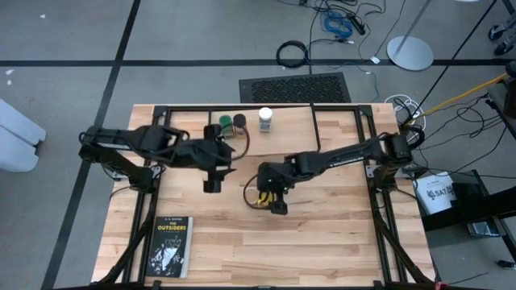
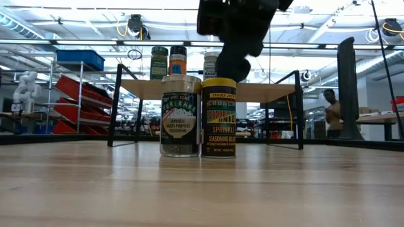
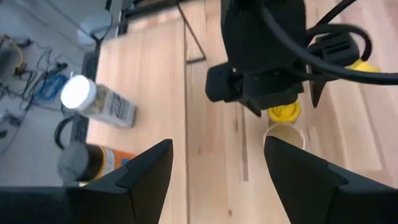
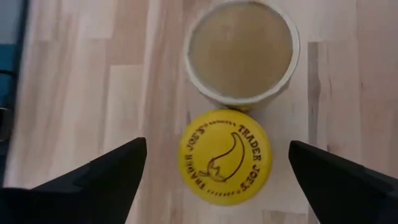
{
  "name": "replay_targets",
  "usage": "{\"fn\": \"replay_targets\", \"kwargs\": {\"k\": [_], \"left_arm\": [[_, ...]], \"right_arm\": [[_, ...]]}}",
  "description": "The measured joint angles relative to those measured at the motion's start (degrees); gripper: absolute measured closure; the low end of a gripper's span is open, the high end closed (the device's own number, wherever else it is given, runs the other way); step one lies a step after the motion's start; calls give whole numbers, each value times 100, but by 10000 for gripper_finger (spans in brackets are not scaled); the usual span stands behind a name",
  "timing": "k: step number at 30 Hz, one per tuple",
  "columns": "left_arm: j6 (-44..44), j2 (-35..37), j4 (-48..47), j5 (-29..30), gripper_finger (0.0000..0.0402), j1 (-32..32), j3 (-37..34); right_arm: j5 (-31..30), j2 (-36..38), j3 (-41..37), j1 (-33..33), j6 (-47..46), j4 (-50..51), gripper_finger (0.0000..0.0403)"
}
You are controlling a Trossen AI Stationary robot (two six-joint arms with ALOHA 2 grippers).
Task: Shelf spices
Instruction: Put the yellow black seasoning bottle on the shelf
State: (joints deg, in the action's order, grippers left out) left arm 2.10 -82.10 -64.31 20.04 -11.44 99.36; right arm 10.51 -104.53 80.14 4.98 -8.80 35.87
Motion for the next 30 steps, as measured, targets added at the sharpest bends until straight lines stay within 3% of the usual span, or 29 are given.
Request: {"fn": "replay_targets", "kwargs": {"k": [9, 21, 30], "left_arm": [[-647, 21, 38, 157, 139, -192, -660], [-1569, 28, 194, 238, 139, -256, -1730], [-1680, 28, 1033, 255, 139, -257, -2225]], "right_arm": [[-114, -241, 0, 96, 160, -4, 39], [-143, -200, 5, 120, 182, -5, 185], [-126, 8, 771, 146, 241, 1436, 170]]}}
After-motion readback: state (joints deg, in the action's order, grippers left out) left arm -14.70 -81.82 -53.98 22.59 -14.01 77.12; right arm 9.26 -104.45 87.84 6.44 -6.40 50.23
